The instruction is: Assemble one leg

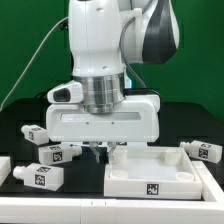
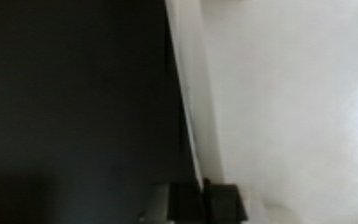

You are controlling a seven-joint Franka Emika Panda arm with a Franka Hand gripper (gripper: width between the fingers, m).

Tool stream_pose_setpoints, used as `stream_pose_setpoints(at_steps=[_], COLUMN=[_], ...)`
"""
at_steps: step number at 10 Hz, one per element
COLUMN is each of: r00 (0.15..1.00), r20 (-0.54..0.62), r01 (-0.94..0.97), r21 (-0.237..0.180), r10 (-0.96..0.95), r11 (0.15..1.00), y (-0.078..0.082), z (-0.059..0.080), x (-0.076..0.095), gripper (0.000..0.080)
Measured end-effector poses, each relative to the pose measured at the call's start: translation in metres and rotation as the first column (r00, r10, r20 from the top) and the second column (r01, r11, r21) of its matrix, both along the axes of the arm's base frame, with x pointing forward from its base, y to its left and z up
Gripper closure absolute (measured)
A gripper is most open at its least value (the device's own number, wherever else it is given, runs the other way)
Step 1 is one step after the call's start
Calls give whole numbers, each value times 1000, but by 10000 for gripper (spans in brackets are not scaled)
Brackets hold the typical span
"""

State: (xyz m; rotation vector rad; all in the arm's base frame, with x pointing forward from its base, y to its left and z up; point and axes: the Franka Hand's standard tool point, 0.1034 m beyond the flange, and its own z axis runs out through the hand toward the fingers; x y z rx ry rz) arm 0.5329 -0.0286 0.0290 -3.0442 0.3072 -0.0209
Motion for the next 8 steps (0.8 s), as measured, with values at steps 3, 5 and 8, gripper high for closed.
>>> stream_pose_setpoints(at_steps=[3, 5, 8], r00=[972, 976, 976], r20=[78, 74, 73], r01=[-216, -199, -200], r21=[-96, -91, -91], r10=[223, 206, 207], r11=[972, 976, 976], y=[33, 29, 30], z=[20, 17, 17], x=[13, 12, 12], gripper=[799, 799, 799])
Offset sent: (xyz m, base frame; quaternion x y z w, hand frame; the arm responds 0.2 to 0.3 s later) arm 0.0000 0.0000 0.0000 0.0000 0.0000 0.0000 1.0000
